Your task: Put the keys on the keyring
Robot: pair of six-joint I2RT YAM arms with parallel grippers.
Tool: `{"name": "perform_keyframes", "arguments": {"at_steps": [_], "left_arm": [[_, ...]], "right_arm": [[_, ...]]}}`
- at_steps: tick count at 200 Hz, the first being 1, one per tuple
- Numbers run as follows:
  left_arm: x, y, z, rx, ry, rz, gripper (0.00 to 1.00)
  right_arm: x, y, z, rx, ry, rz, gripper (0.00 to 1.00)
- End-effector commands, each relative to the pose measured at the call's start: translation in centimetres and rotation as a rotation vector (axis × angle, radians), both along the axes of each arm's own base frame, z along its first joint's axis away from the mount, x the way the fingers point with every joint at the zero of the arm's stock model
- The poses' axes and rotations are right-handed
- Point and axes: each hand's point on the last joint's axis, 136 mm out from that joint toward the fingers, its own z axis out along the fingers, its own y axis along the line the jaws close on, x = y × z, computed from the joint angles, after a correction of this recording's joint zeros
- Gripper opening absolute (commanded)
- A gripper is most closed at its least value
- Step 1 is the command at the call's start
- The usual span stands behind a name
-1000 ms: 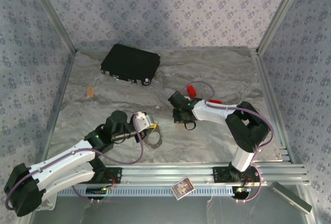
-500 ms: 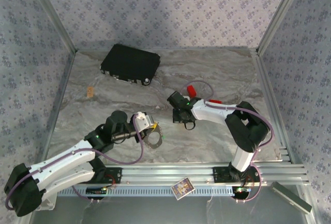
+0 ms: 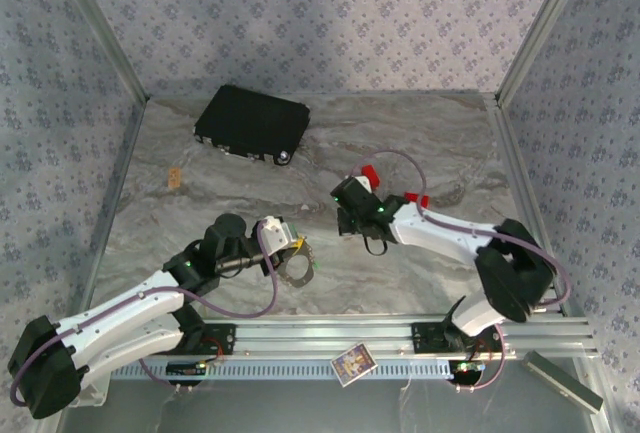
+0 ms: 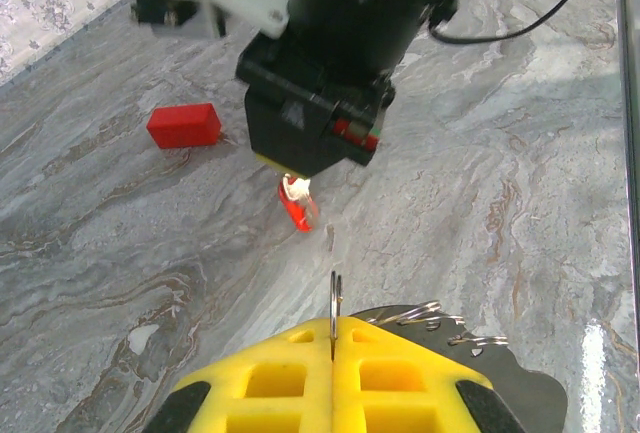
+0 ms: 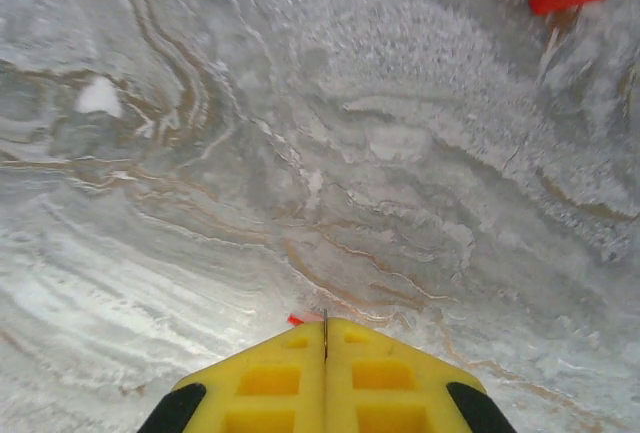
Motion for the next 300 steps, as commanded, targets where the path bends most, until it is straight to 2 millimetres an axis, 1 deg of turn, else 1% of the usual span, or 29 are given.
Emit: {"name": "perform_keyframes", "arguments": {"at_steps": [1, 19, 45, 67, 92, 111, 137, 166, 223, 268, 300], "left_arm": [[0.0, -0.6, 2.8, -0.058, -0.056, -0.016, 0.0], [0.3, -0.5, 2.9, -0.063, -0.048, 0.004, 0.0], [0.5, -0.6, 3.1, -0.067, -0.025, 0.014, 0.0], [0.8, -0.7, 3.4, -0.071, -0.004, 0.033, 0.0], [1.2, -0.5, 4.2, -0.096, 0.023, 0.076, 0.0], [1.5, -0.3, 4.3, -0.102, 0.05, 0.108, 0.0], [1.5, -0.2, 4.1, -0.104, 0.065, 0.119, 0.0], [1.4, -0.4, 4.0, -0.105, 0.073, 0.107, 0.0], [0.2, -1.0, 4.1, -0.12, 0.074, 0.024, 0.0], [0.1, -1.0, 3.9, -0.111, 0.082, 0.021, 0.0], [0.1, -1.0, 3.9, -0.11, 0.082, 0.02, 0.0]], "right_arm": [[-0.1, 1.3, 3.4, 0.096, -0.147, 0.125, 0.0], [-0.7, 2.3, 5.8, 0.142, -0.205, 0.219, 0.0], [-2.0, 3.5, 7.6, 0.144, -0.242, 0.349, 0.0], [-3.2, 4.3, 9.3, 0.187, -0.3, 0.454, 0.0], [-4.8, 4.7, 11.1, 0.228, -0.37, 0.567, 0.0], [-5.9, 4.8, 12.3, 0.245, -0.401, 0.639, 0.0], [-7.3, 4.9, 12.6, 0.237, -0.409, 0.74, 0.0], [-8.3, 5.3, 12.1, 0.207, -0.415, 0.837, 0.0], [-9.3, 6.7, 12.1, 0.202, -0.411, 0.962, 0.0], [-9.9, 7.7, 11.9, 0.187, -0.385, 1.031, 0.0], [-10.3, 8.5, 12.7, 0.199, -0.412, 1.066, 0.0]]}}
